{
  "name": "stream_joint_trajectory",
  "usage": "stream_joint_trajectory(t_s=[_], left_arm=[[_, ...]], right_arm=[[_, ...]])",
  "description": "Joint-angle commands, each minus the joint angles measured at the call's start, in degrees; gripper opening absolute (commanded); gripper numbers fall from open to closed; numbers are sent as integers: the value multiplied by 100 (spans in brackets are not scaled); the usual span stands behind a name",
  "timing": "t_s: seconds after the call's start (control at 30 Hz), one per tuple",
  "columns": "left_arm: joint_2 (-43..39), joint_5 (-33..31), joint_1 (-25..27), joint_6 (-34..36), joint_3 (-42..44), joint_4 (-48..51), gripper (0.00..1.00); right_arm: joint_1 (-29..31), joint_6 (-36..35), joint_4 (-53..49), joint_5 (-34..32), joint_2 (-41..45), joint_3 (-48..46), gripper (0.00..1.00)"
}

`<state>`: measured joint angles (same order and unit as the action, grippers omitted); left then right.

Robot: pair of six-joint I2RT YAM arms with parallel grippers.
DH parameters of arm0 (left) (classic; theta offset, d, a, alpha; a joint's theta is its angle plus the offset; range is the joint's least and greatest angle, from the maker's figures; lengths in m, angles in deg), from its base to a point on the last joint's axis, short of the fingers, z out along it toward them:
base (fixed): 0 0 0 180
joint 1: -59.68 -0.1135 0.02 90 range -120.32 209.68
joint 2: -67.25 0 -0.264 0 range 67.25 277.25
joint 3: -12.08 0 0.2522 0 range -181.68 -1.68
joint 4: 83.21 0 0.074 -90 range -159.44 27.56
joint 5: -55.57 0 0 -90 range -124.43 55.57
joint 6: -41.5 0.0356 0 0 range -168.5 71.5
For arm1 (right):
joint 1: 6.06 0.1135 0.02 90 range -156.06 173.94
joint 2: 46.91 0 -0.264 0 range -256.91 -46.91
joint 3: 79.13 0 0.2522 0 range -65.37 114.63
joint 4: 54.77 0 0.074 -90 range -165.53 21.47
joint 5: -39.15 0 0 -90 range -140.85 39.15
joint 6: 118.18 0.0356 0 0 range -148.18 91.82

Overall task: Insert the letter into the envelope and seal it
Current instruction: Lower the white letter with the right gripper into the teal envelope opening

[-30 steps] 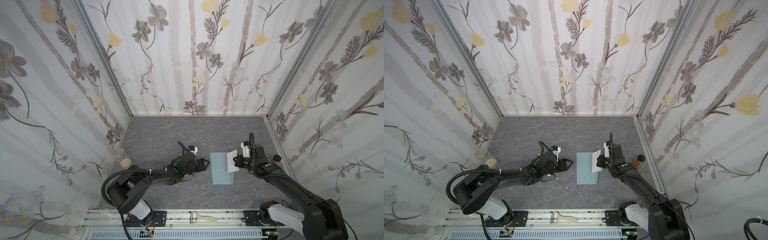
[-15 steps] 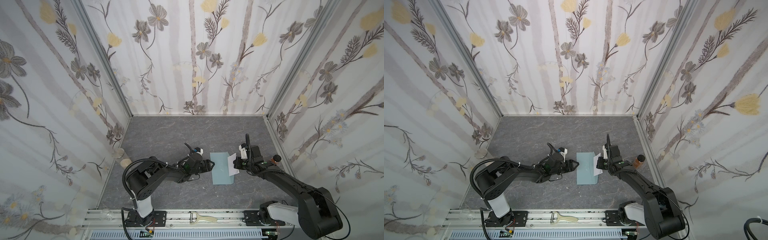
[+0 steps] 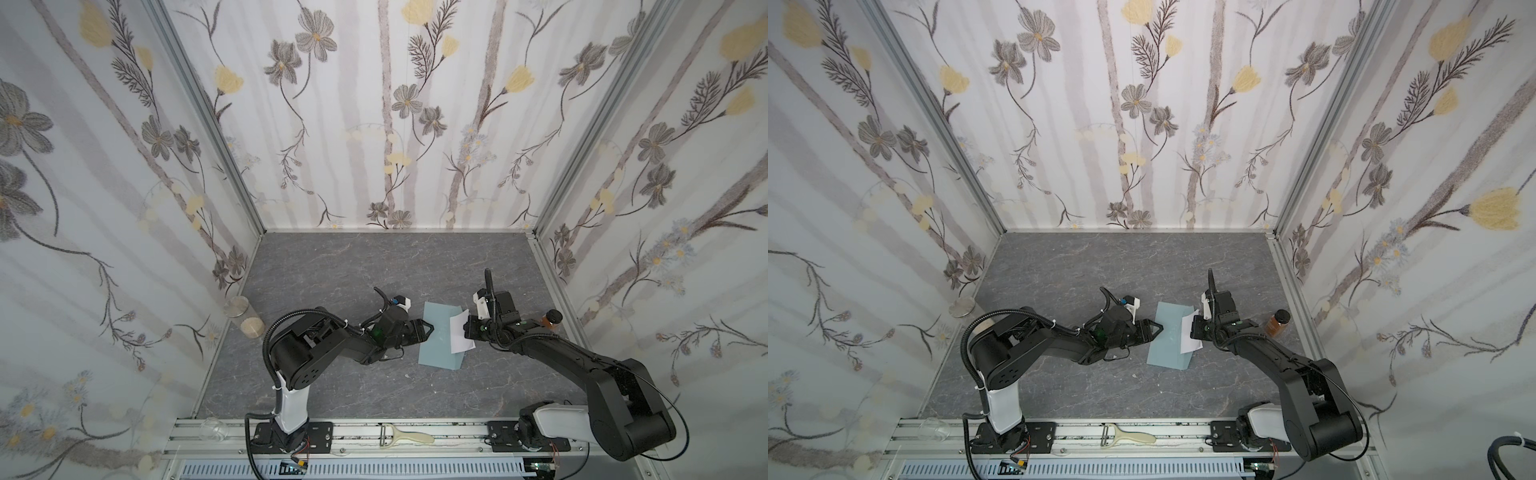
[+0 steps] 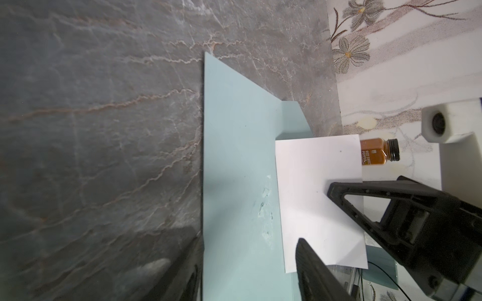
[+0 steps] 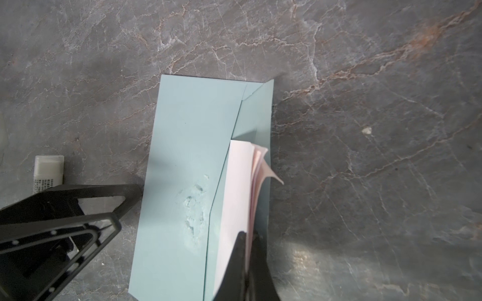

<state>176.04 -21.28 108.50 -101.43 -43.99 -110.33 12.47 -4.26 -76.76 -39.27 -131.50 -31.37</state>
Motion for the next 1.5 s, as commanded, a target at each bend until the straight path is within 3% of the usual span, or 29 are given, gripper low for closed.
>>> stream_joint_trajectory(t_s=[0.0, 0.77, 1.37, 1.4, 1.47], left_arm=[[54, 92, -1, -121, -15, -14, 60], [197, 354, 49, -341, 2, -188, 59], [52, 291, 49, -385, 123, -212, 58], [40, 272, 49, -385, 133, -210, 58], [12, 256, 48, -385, 149, -211, 58]], right_arm=[[54, -11, 298, -118, -106, 80, 0], [530, 261, 856, -57, -644, 159, 0], [748, 220, 778, -437, -1043, 310, 0], [741, 216, 744, -501, -1027, 324, 1], [756, 201, 686, -613, -952, 333, 14]])
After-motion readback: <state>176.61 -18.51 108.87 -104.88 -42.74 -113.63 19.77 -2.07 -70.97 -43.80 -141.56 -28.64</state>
